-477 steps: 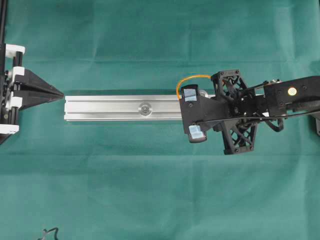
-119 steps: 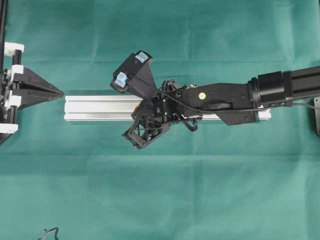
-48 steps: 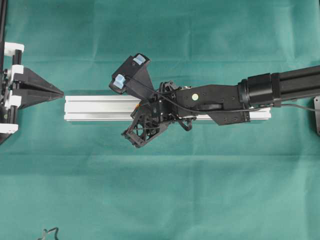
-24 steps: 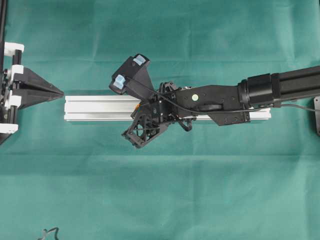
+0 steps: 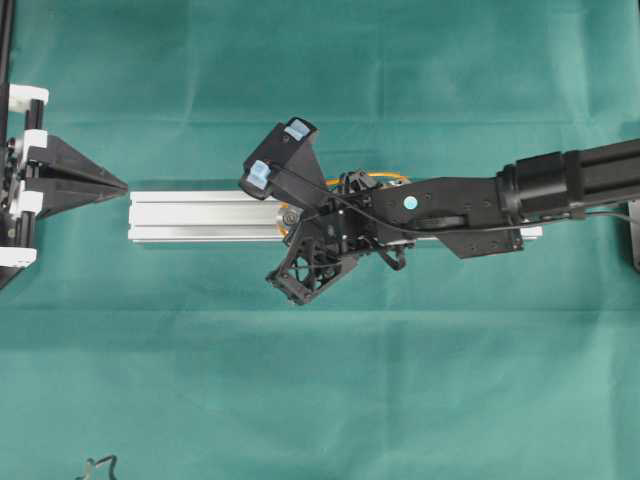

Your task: Hook the rubber onto the shaft.

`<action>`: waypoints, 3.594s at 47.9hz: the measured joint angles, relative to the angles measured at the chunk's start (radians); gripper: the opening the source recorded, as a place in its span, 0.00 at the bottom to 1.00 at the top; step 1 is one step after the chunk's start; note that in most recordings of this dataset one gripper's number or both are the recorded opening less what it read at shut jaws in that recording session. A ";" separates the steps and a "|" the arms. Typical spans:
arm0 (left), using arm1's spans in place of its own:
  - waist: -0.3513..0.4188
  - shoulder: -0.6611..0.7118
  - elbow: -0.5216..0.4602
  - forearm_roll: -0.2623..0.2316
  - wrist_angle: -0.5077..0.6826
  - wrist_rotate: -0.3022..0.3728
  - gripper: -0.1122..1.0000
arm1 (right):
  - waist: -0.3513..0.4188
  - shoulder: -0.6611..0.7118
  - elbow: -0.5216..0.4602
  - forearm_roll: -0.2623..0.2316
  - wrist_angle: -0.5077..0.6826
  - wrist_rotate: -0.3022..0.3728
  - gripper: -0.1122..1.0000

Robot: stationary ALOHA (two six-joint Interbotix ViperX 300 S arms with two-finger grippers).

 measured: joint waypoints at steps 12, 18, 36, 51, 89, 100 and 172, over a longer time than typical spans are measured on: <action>0.000 0.000 0.000 0.000 0.000 0.000 0.12 | 0.005 -0.035 0.040 0.000 0.000 0.003 0.16; 0.000 0.000 0.000 0.002 0.000 0.000 0.12 | 0.006 -0.049 0.058 0.000 0.000 0.003 0.16; 0.000 0.000 0.000 0.000 0.000 0.002 0.12 | 0.006 -0.106 0.130 0.000 0.000 0.003 0.16; 0.002 -0.002 0.000 0.000 -0.002 0.000 0.12 | 0.006 -0.112 0.138 0.000 0.000 0.002 0.16; 0.000 -0.002 0.000 0.000 -0.006 0.000 0.12 | 0.006 -0.112 0.138 -0.002 0.000 -0.005 0.96; 0.000 -0.002 0.000 0.002 -0.006 0.000 0.12 | 0.006 -0.112 0.138 -0.002 0.000 -0.005 0.93; 0.000 -0.002 -0.008 0.002 -0.006 0.002 0.12 | 0.008 -0.416 0.138 -0.058 0.183 -0.040 0.93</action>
